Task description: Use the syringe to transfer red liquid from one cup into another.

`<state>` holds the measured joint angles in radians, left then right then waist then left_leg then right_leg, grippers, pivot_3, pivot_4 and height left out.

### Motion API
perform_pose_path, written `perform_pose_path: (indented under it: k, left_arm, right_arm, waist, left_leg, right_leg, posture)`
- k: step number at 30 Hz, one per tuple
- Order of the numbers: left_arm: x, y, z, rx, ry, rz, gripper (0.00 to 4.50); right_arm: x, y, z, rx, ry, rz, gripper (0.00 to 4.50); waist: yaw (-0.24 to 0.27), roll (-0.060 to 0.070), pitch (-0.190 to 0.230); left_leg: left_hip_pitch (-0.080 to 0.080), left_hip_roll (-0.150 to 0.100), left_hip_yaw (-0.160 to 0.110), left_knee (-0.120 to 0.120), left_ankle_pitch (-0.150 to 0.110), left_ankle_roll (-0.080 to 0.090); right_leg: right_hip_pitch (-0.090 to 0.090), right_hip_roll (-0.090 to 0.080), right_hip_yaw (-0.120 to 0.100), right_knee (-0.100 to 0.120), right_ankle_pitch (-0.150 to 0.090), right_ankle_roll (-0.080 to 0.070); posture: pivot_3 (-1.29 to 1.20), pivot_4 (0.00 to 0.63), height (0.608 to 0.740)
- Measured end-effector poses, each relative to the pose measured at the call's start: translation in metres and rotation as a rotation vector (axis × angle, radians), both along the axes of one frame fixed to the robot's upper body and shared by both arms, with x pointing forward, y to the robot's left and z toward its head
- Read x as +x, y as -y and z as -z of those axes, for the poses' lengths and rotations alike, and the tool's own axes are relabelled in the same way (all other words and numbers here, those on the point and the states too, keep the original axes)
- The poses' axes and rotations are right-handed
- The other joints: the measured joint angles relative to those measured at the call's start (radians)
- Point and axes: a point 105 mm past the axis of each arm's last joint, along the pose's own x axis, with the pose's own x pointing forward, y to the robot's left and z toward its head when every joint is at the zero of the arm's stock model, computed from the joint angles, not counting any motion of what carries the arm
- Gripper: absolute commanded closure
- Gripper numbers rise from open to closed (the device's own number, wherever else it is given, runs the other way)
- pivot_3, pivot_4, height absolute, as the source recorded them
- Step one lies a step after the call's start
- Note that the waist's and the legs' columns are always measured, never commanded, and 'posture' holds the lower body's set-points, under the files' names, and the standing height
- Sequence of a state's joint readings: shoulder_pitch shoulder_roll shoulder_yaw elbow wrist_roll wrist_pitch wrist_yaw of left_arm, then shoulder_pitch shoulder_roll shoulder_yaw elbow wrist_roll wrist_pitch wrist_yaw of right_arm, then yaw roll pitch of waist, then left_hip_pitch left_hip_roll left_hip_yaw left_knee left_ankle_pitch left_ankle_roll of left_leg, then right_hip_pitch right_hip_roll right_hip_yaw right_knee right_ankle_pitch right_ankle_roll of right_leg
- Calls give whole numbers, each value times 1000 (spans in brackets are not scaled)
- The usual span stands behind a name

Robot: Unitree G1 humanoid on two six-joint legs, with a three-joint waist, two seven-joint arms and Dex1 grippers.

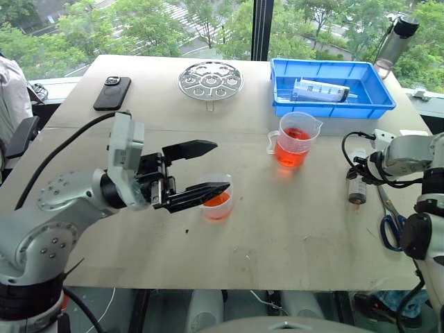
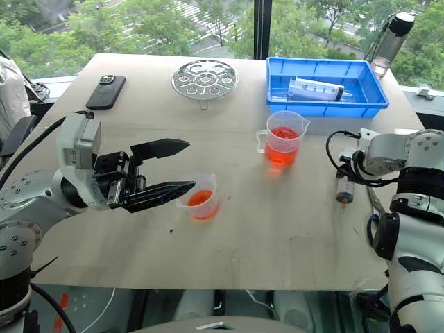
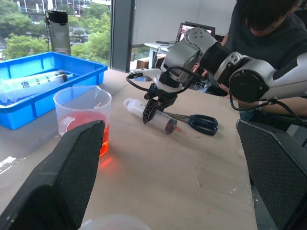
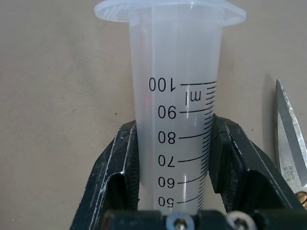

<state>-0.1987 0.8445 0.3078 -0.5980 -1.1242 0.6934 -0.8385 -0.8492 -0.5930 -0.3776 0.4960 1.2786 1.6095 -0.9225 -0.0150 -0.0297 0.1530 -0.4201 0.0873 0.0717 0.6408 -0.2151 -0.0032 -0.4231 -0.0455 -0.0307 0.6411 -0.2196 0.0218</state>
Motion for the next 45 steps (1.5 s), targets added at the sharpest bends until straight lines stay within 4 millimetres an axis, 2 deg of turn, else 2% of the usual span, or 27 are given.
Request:
perform_pose_path:
  k: [3, 5, 8, 10, 12, 13, 14, 18, 21, 24, 28, 34, 39, 45]
  left_arm:
    - [3, 4, -5, -26, 16, 6, 0]
    - [7, 7, -7, -52, 16, 16, 0]
    - [14, 11, -10, -90, 13, 23, 0]
    - [23, 15, -16, -127, 22, 22, 0]
    - [29, 15, -22, -145, 33, 9, 0]
    - [34, 15, -25, -157, 38, 1, 0]
    - [41, 16, -29, -173, 49, -17, 0]
    - [59, 15, -35, -174, 55, -89, 0]
    - [70, 15, -41, -195, 53, -130, 0]
    - [78, 19, -43, -186, 46, -159, 0]
    - [86, 18, -47, -164, 72, -211, 0]
    - [100, 18, -53, -145, 109, -291, 0]
    - [119, 24, -68, -121, 135, -378, 0]
    - [132, 46, -77, -42, 113, -360, 0]
  right_arm:
    - [-5, 4, -6, 12, 117, 26, 2997]
    - [-9, -2, -24, 99, 328, 55, 2998]
    - [-19, -20, -68, 196, 639, -18, 2998]
    - [-29, -35, -115, 210, 875, -99, 2998]
    - [-36, -46, -139, 213, 1001, -151, 3000]
    - [-39, -54, -153, 222, 1071, -189, 3001]
    - [-44, -72, -174, 257, 1192, -258, 3001]
    - [-48, -103, -197, 244, 1345, -404, 3004]
    - [-33, -111, -193, 184, 1414, -391, 3004]
    - [-10, -116, -171, 82, 1460, -357, 3004]
    - [19, -111, -134, -89, 1473, -293, 3006]
    - [26, -135, -114, -132, 1525, -345, 3006]
    - [34, -148, -86, -221, 1462, -390, 3006]
    - [36, -145, -85, -348, 1456, -345, 3006]
  waist:
    - [8, 0, 0]
    - [12, 1, 0]
    - [8, 4, 2]
    - [3, 4, 2]
    - [1, 3, 2]
    - [1, 3, 2]
    - [1, 3, 2]
    - [2, 3, 1]
    - [7, 2, 1]
    - [6, 2, 1]
    - [3, 2, 1]
    - [3, 2, 1]
    - [6, 2, 1]
    - [4, 1, 1]
  left_leg:
    - [-2, 0, -2, 0, 0, 0]
    - [-3, 0, -2, 0, 0, 0]
    - [-7, -1, -4, 1, 0, 0]
    - [-9, -1, -5, 3, 0, 0]
    - [-8, -1, -5, 3, 0, 0]
    - [-8, -1, -5, 3, 0, 0]
    - [-8, -1, -5, 3, 0, 0]
    - [-10, -1, -7, 4, 0, 0]
    - [-11, -2, -8, 4, 0, 0]
    - [-12, -3, -6, 6, 0, 0]
    - [-12, -3, -5, 7, 0, 0]
    - [-11, -3, -4, 6, 0, 0]
    - [-12, -3, -4, 8, 0, 0]
    - [-11, -3, -3, 8, 0, 0]
  right_leg:
    - [0, 0, -1, 0, 0, 1]
    - [-1, 0, -1, -1, -2, 3]
    - [-3, 0, -2, -1, -1, 4]
    - [-5, 1, -2, 0, -1, 4]
    - [-5, 1, -1, 1, -2, 4]
    - [-5, 1, -1, 1, -2, 4]
    - [-5, 2, 0, 1, -1, 4]
    - [-5, 9, 7, 0, -1, 3]
    - [-6, 11, 12, 0, 0, 2]
    - [-6, 11, 16, 0, 0, 2]
    - [-8, 12, 18, 1, 0, 3]
    - [-8, 12, 18, 2, 0, 3]
    - [-8, 12, 20, 2, 1, 3]
    - [-8, 13, 20, 4, 1, 3]
  posture:
    - [0, 150, 725]
    - [0, 150, 725]
    - [0, 150, 725]
    - [0, 150, 725]
    - [0, 150, 725]
    - [0, 150, 725]
    - [0, 150, 725]
    - [0, 150, 725]
    - [0, 150, 725]
    - [0, 150, 725]
    - [0, 150, 725]
    - [0, 150, 725]
    - [0, 150, 725]
    - [0, 150, 725]
